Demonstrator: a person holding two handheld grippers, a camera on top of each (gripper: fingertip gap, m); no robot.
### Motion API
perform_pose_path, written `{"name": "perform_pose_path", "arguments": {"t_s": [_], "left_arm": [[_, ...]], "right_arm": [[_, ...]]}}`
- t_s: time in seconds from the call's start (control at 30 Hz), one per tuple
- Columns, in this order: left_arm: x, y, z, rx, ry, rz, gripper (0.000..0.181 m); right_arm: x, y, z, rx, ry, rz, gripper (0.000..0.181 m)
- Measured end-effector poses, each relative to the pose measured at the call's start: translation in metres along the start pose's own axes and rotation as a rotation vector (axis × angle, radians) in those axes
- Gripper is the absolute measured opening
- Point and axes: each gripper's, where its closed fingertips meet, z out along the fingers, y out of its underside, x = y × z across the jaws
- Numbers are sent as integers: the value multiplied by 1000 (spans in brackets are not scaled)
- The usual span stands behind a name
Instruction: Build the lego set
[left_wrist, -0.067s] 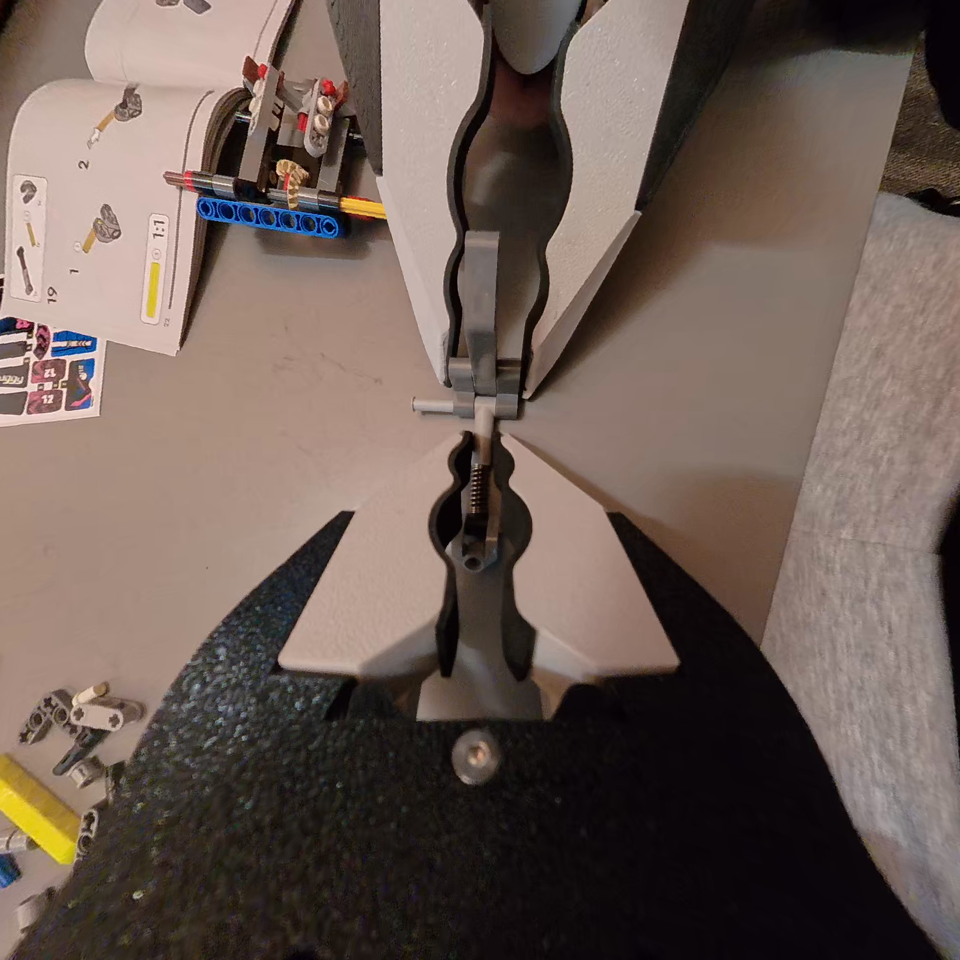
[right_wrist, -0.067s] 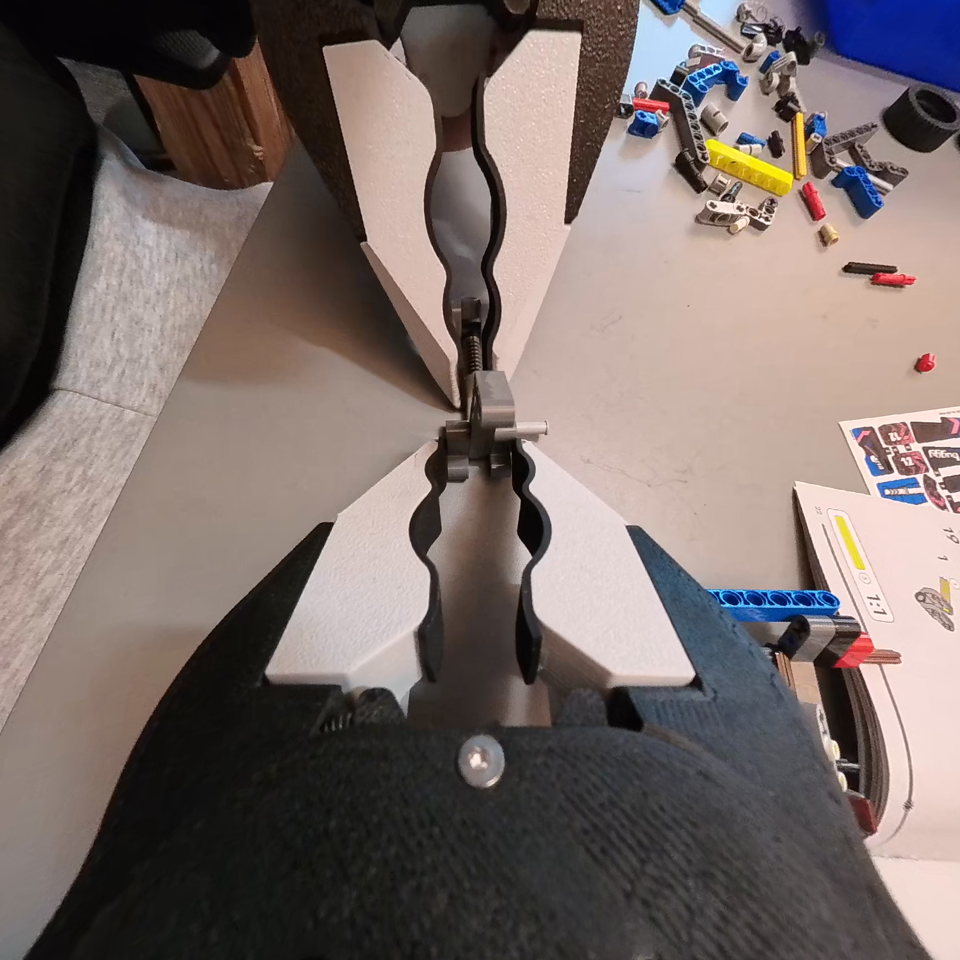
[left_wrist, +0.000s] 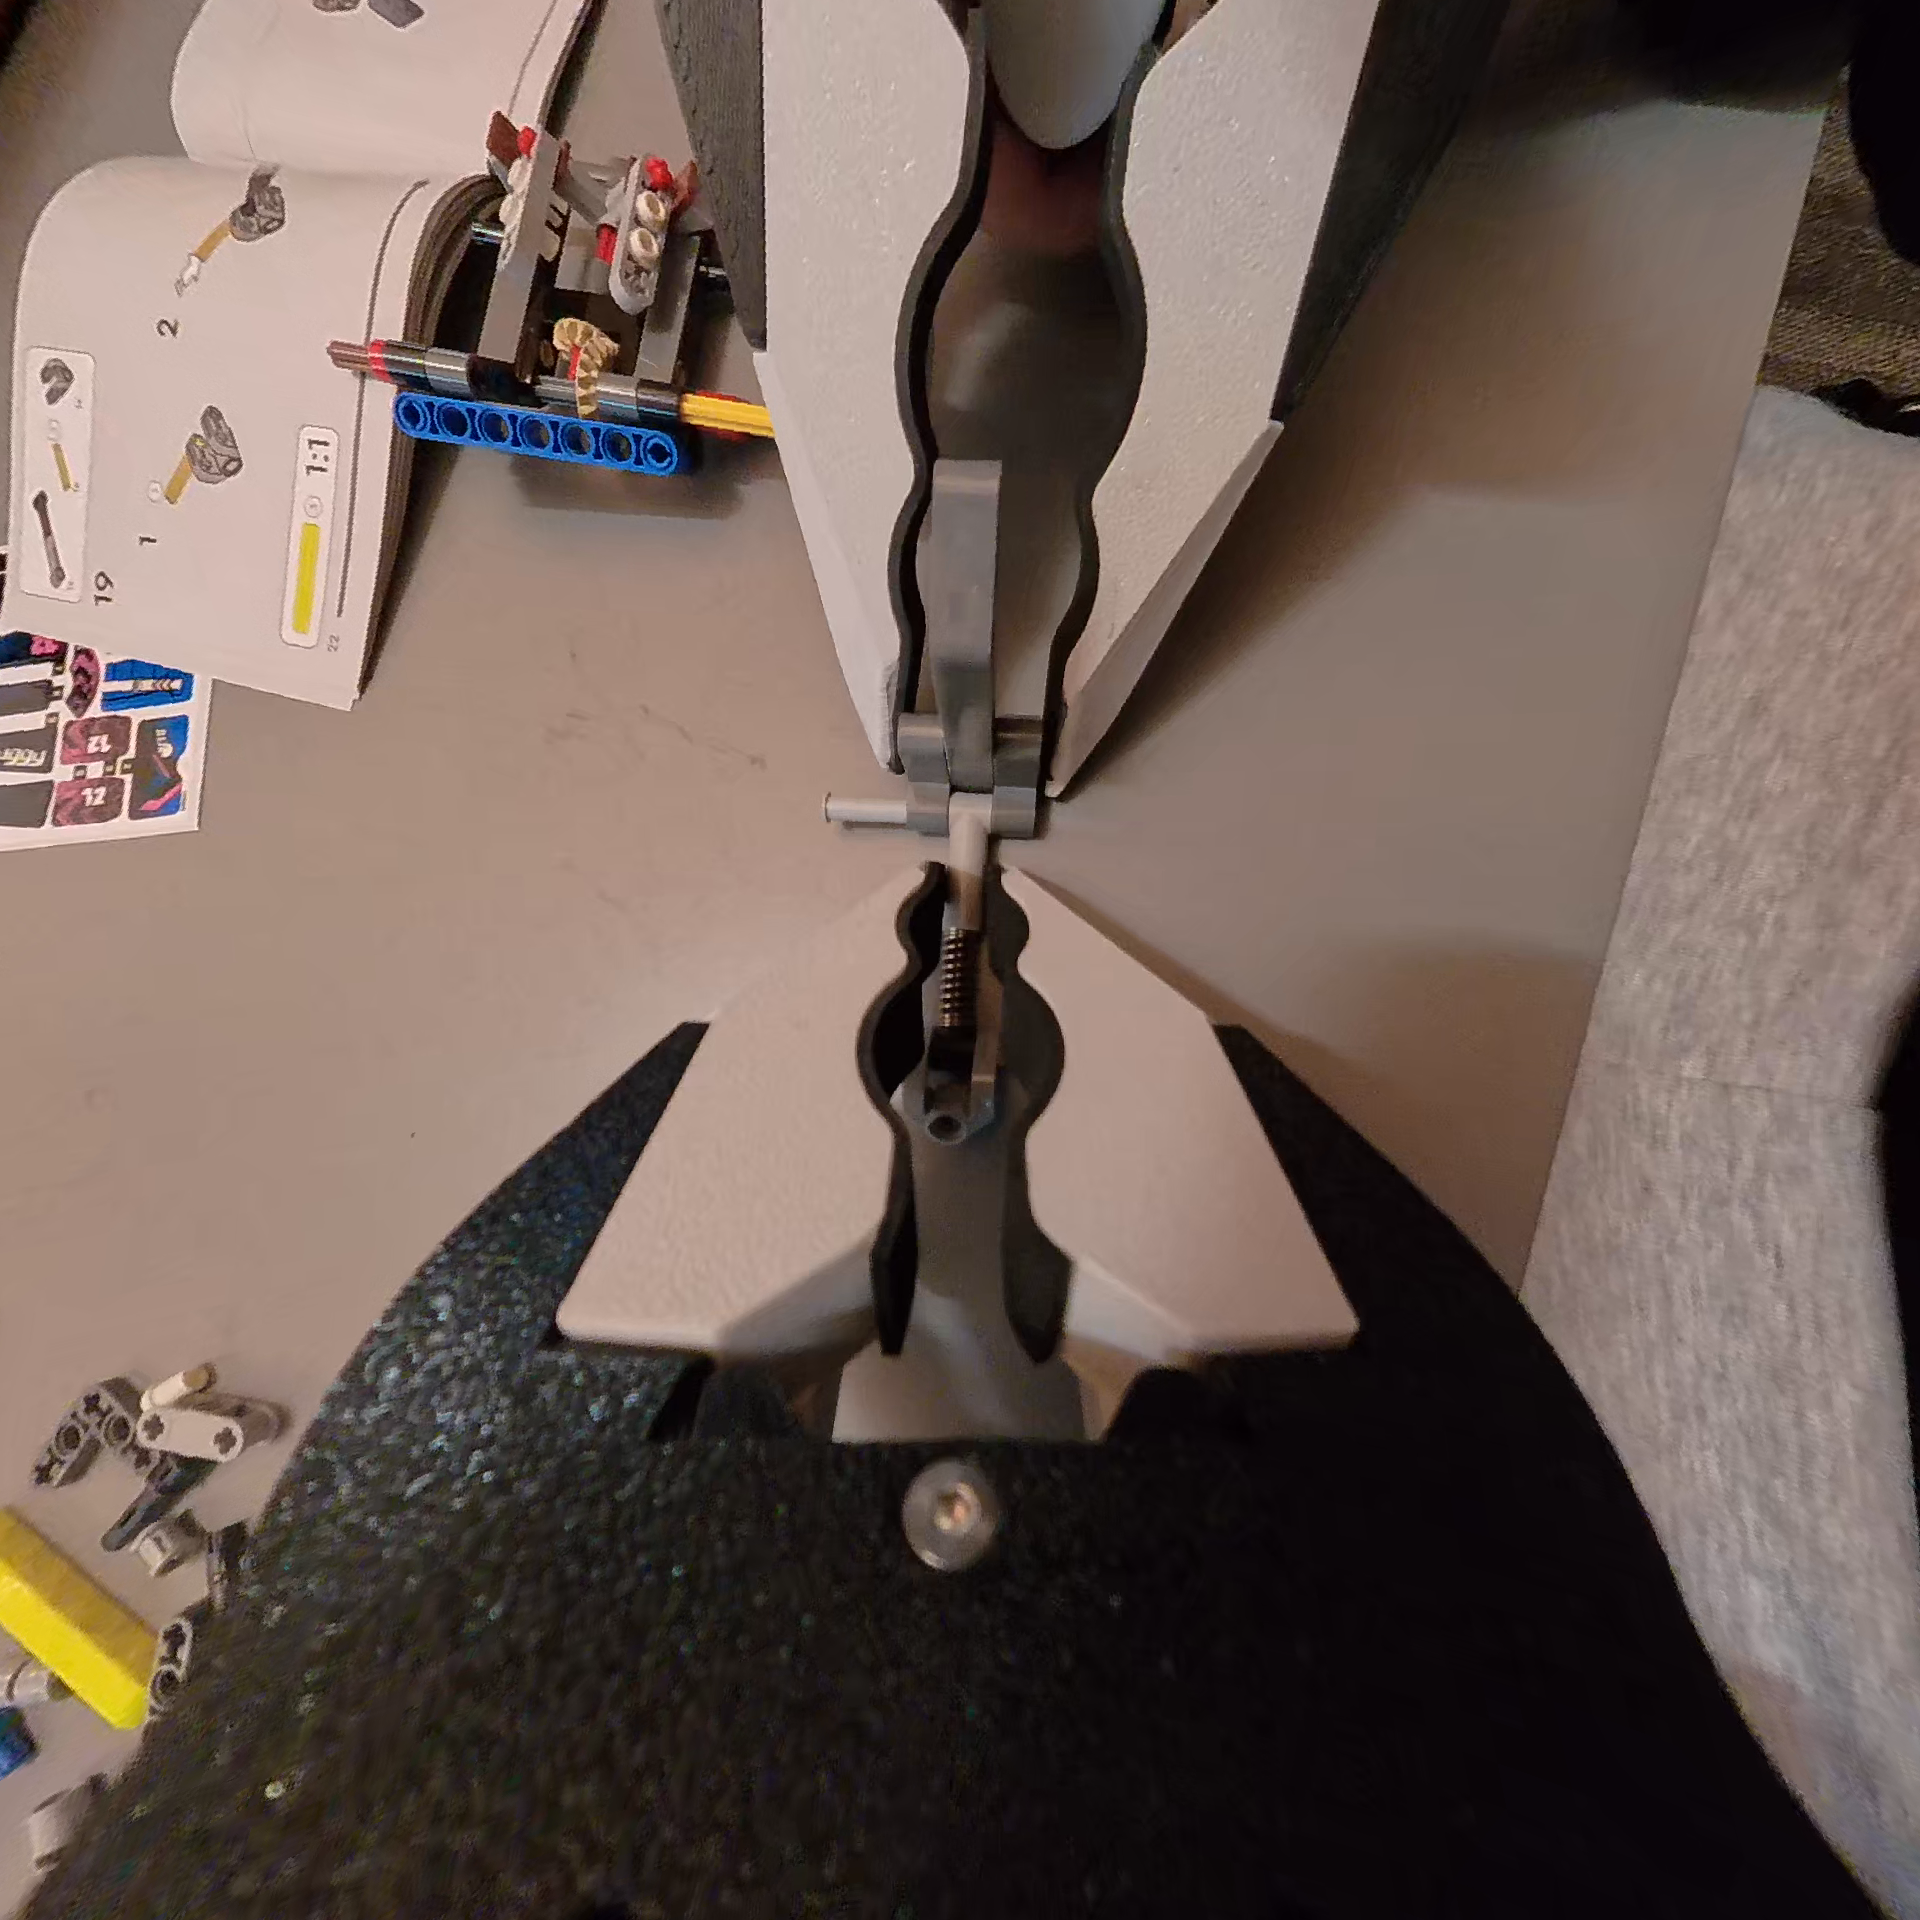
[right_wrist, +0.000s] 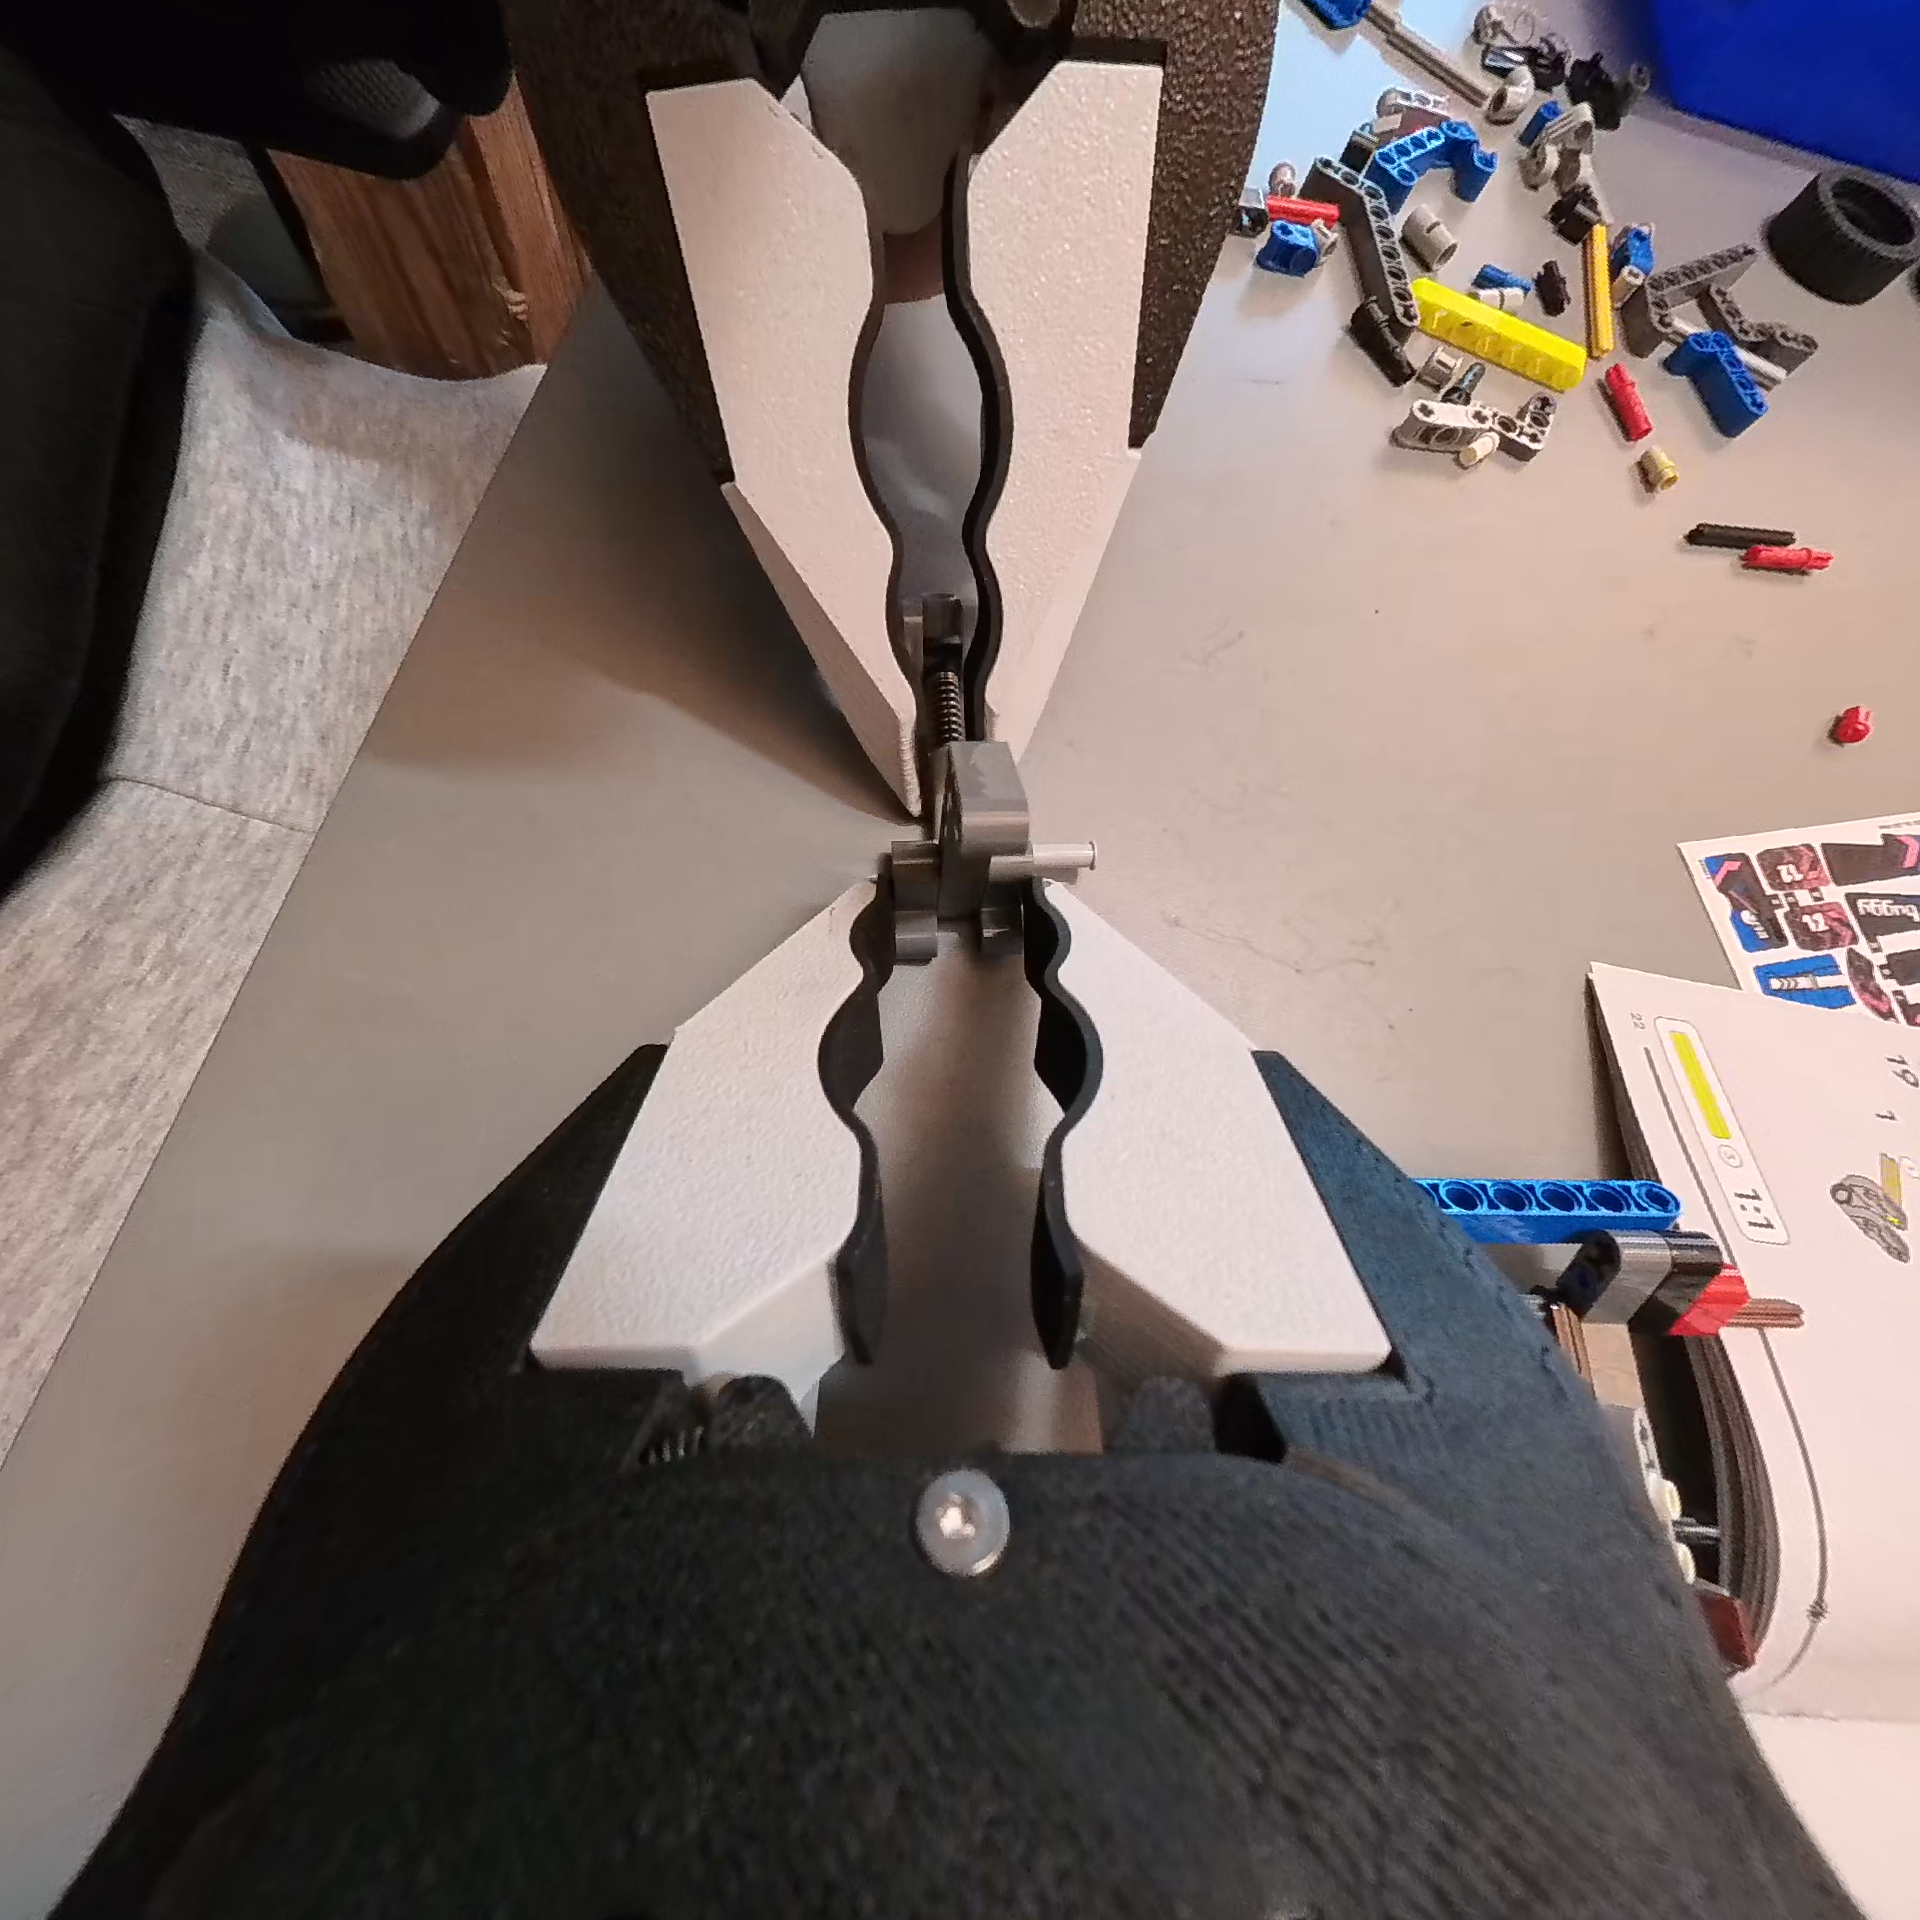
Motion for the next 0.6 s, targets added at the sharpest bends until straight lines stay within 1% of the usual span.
{"name": "perform_pose_path", "arguments": {"t_s": [0.23, 0.37, 0.5, 0.53, 0.57, 0.6], "left_arm": [[0, -1, -2, 6, -11, 10, 5], [5, -10, -6, 70, 25, -21, 10], [-3, -9, -7, 67, -20, -26, 15], [-6, -9, -6, 65, -37, -34, 28], [-7, -8, -4, 61, -39, -44, 47], [-7, -7, -1, 58, -32, -55, 61]], "right_arm": [[0, 0, 0, -1, -3, 3, 24], [0, 0, 0, -1, -3, 4, 24], [0, 0, 0, -2, -5, 5, 23], [0, 0, 0, -2, -5, 5, 23], [0, 0, 1, -2, -5, 5, 23], [0, 0, 1, -2, -5, 5, 23]]}}
